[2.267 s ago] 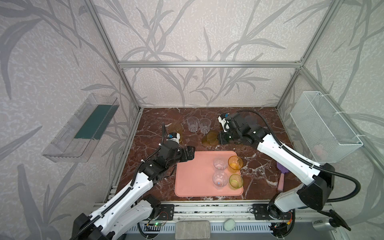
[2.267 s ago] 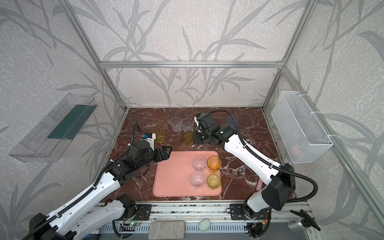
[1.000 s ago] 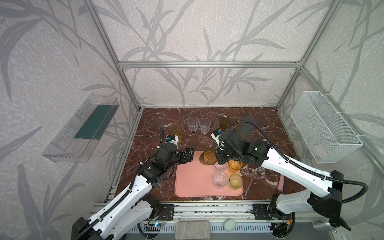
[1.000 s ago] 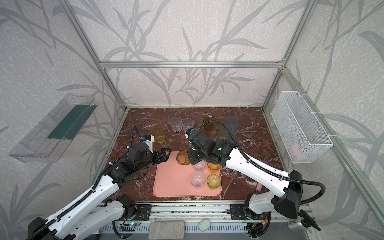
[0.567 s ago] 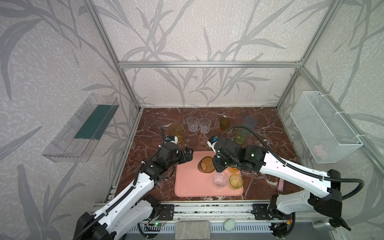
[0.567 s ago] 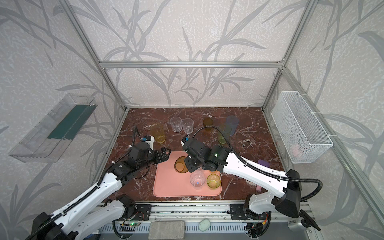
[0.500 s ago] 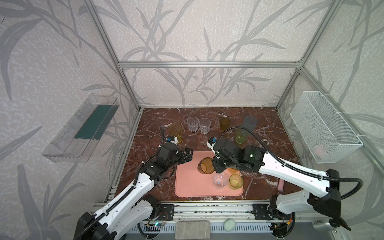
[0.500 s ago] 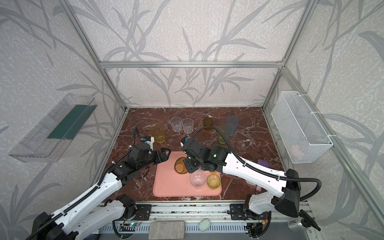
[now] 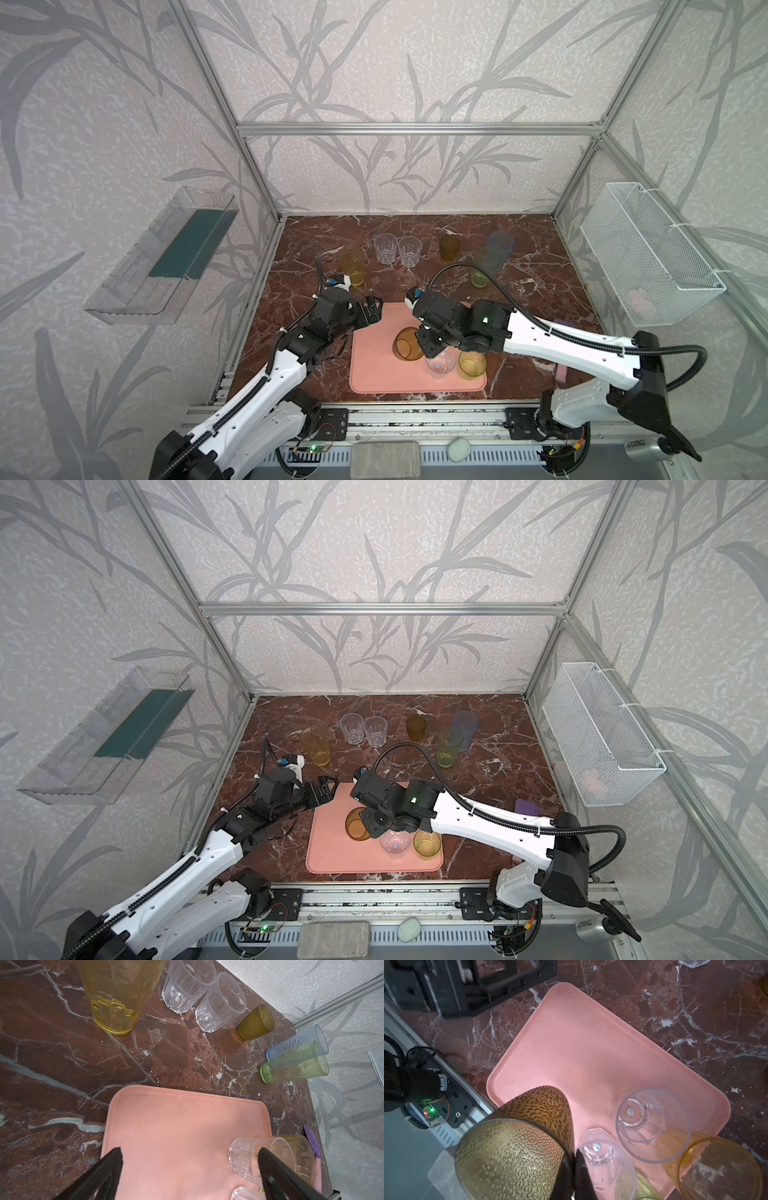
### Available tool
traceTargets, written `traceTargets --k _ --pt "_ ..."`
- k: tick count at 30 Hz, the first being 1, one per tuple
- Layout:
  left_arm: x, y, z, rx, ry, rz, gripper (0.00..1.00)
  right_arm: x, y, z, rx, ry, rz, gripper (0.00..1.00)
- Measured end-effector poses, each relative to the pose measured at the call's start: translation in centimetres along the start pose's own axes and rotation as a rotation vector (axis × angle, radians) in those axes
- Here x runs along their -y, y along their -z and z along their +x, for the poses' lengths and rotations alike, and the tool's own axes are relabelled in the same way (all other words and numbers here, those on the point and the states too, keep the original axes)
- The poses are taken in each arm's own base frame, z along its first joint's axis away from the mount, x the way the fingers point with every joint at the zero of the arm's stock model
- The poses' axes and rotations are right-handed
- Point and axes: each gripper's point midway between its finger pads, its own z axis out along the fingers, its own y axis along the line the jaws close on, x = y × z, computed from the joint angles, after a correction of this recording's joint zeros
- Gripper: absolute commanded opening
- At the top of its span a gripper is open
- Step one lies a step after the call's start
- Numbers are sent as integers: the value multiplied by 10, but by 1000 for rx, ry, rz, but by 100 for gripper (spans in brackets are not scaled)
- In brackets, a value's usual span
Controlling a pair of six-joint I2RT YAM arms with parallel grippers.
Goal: Place the glasses into the tray
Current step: 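Lift the gold dimpled tumbler with the right gripper and carry it over the tray, then lower the gold dimpled tumbler onto the tray near the robot and release it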
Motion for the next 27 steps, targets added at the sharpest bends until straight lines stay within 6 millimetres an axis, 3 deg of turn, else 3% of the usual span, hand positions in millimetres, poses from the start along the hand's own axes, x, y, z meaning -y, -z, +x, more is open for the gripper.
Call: traceTargets --k 8,27 --pt "-6 -2 3 -2 22 -10 99 -7 -24 16 -79 33 22 0" --pt "-7 3 -1 24 25 -1 99 -17 -50 40 -182 67 42 0"
